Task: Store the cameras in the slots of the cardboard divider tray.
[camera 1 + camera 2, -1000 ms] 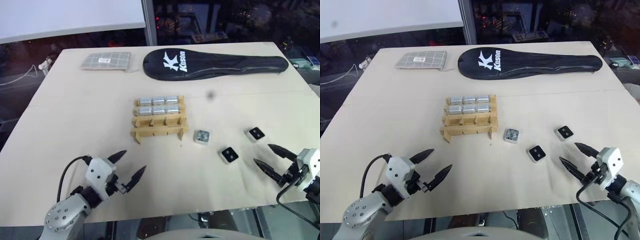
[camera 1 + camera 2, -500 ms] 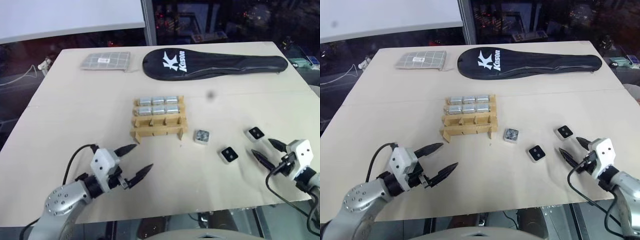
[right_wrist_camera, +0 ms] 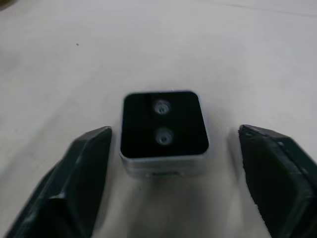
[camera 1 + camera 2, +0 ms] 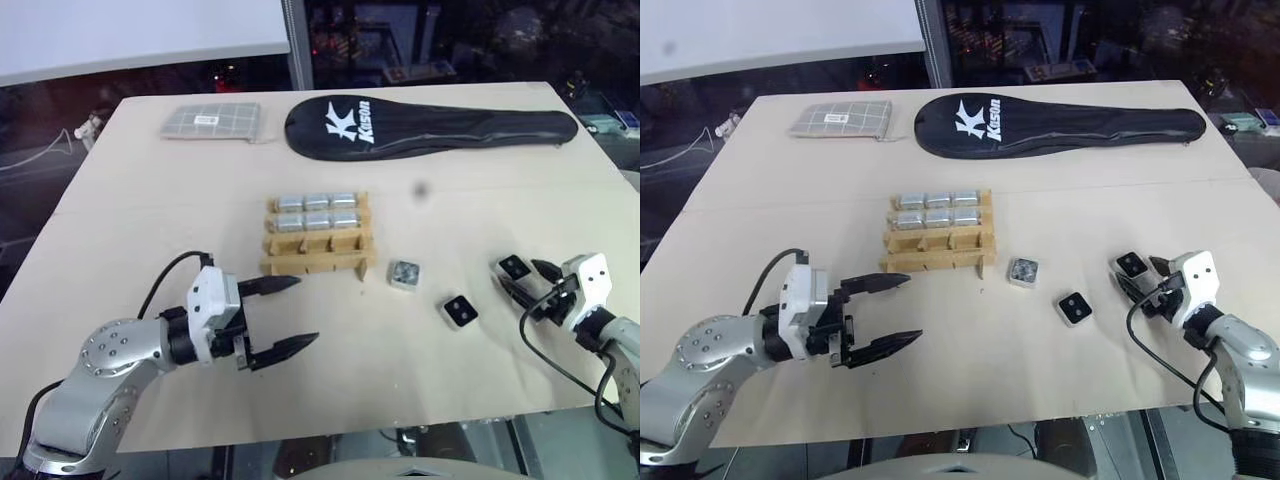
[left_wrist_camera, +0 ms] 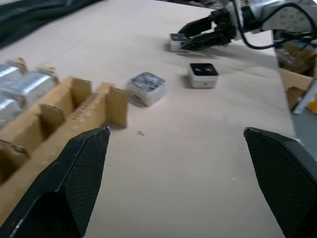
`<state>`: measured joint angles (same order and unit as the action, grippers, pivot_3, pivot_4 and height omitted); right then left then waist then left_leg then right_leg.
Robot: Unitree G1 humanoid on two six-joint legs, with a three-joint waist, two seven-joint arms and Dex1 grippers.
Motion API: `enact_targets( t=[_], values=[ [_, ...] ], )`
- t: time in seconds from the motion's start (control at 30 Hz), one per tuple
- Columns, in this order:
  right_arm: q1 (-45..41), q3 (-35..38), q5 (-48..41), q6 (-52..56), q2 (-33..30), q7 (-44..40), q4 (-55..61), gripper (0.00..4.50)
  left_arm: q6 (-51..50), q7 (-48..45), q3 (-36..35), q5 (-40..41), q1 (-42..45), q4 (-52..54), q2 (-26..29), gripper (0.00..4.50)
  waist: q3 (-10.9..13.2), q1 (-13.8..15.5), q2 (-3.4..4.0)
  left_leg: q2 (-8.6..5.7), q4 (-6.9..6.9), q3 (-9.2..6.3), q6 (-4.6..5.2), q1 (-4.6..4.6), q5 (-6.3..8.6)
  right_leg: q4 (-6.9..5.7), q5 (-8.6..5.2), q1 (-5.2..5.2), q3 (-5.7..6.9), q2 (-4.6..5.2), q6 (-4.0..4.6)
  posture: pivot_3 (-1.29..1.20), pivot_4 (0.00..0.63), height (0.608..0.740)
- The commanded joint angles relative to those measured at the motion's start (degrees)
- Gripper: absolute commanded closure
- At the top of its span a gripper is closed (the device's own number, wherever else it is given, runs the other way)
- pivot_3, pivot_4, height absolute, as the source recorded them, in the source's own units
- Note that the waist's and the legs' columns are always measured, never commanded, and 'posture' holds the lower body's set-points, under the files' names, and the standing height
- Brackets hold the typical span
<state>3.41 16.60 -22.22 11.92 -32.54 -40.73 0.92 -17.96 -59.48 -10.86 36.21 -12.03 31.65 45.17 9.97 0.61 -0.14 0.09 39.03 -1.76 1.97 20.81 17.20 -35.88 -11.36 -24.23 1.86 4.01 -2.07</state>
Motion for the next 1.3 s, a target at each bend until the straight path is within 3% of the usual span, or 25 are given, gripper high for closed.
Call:
enact_targets(
  t=[0.03, 0.07, 0.1, 0.4, 0.57, 0.7, 1.0, 1.3],
  values=[
    [-0.3, 0.7, -0.4, 0.6, -1.1, -0.6, 0.8, 2.10, 0.6, -0.8, -1.6, 1.2, -0.3, 0.9, 0.1, 0.00, 0.0, 0.0, 0.00, 0.00, 0.00, 0.01, 0.00, -0.01, 0.00, 0.00, 0.00, 0.00, -0.01, 0.00, 0.00, 0.00, 0.150, 0.740],
    [-0.2, 0.7, -0.4, 0.7, -1.1, -0.7, 0.8, 2.59, 1.0, -0.9, -1.5, 0.7, -0.3, 0.8, 0.1, 0.00, 0.0, 0.0, 0.00, 0.00, 0.00, 0.00, 0.00, -0.03, 0.00, 0.00, 0.00, 0.00, -0.01, -0.01, 0.00, 0.00, 0.150, 0.740],
    [-0.2, 0.7, -0.3, 0.7, -1.1, -0.7, 0.7, 2.67, 1.2, -1.1, -1.3, 0.2, -0.3, 0.7, 0.1, 0.00, 0.0, 0.0, 0.00, 0.01, 0.00, 0.00, 0.00, -0.03, 0.00, -0.01, 0.00, 0.01, -0.01, -0.02, 0.00, 0.00, 0.150, 0.740],
    [-2.7, -1.7, 1.9, -3.0, -1.9, -1.6, 5.5, 2.67, -2.1, 3.9, -0.9, 1.8, 0.7, 0.2, -2.7, 0.00, 0.0, 0.0, 0.01, 0.01, 0.01, 0.00, 0.00, -0.03, 0.00, -0.01, 0.00, 0.01, -0.07, -0.05, -0.01, 0.00, 0.150, 0.740],
    [-9.6, -12.3, 9.1, -8.4, -4.1, -5.4, 15.9, 2.67, -11.0, 10.8, -1.4, 9.3, 7.5, 0.8, -4.7, 0.00, 0.0, -0.6, 0.02, 0.06, 0.02, -0.03, 0.00, -0.09, -0.01, -0.07, 0.05, 0.00, -0.12, -0.23, 0.02, 0.00, 0.150, 0.740],
    [-19.2, -22.8, 16.4, -14.2, -3.8, -8.1, 20.4, 2.67, -12.2, 9.5, 1.0, 8.7, 10.1, 1.0, -3.7, 0.00, 0.0, -1.2, 0.00, 0.05, 0.02, -0.13, -0.01, -0.07, -0.01, -0.07, 0.15, 0.00, -0.12, -0.44, -0.03, 0.00, 0.150, 0.740],
    [-30.4, -35.2, 30.9, -34.3, -1.7, -8.5, 14.2, 2.67, -13.6, 8.4, 3.9, 10.0, 15.7, -1.2, -6.0, 0.00, 0.3, -0.9, -0.41, 0.00, 0.04, -0.07, -0.06, 0.04, -0.01, 0.06, 0.28, -0.02, -0.29, -0.29, 0.25, 0.00, 0.150, 0.740],
    [-34.9, -37.9, 30.4, -44.3, 2.3, -7.6, 10.8, 2.67, -14.8, 8.1, 4.3, 10.3, 17.5, -2.7, -7.2, 0.00, 0.3, -1.2, -0.52, 0.01, 0.02, -0.13, -0.11, 0.01, -0.03, 0.01, 0.32, -0.05, -0.27, -0.36, 0.25, 0.00, 0.150, 0.740]
  ],
)
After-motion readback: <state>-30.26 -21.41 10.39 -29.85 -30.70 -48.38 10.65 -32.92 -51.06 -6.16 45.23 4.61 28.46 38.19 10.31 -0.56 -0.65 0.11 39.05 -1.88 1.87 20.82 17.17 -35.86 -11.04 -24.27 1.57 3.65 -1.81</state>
